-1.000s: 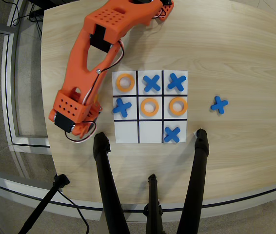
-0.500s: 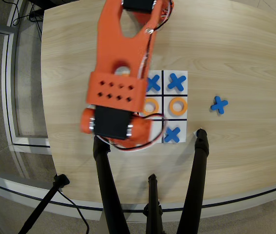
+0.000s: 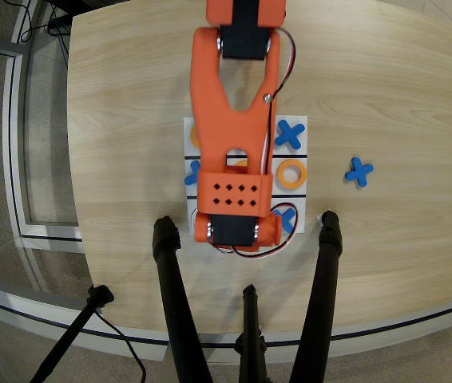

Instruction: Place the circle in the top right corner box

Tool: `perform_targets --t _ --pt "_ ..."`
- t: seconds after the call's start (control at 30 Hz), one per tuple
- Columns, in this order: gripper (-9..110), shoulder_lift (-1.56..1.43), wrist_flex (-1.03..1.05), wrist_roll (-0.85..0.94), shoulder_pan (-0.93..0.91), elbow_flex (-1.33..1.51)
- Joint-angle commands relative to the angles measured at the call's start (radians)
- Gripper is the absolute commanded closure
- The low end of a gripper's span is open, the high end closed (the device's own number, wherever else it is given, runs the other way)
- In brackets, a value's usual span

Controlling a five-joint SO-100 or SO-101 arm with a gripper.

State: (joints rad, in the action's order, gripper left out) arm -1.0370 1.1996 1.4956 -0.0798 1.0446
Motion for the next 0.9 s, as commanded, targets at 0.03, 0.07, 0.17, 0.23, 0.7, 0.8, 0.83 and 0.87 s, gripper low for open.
perform_targets --t 0.03,0.07,0.17,0.23,0.7,0.8,0.83,0.87 --pt "102 0.091 -0.008 0.037 -0.044 -0.123" --pt "102 0.115 -0.008 0.043 -0.051 -0.143" --pt "102 0.173 -0.005 0.055 -0.067 -0.192" --pt "102 0.192 -0.008 0.063 -0.074 -0.195" --pt "102 0.262 -0.005 0.041 -0.057 -0.225" --pt "102 0.273 -0.002 0.035 -0.055 -0.242" --pt "102 0.273 0.0 0.034 -0.055 -0.244" --pt "102 0.273 0.003 0.032 -0.055 -0.245"
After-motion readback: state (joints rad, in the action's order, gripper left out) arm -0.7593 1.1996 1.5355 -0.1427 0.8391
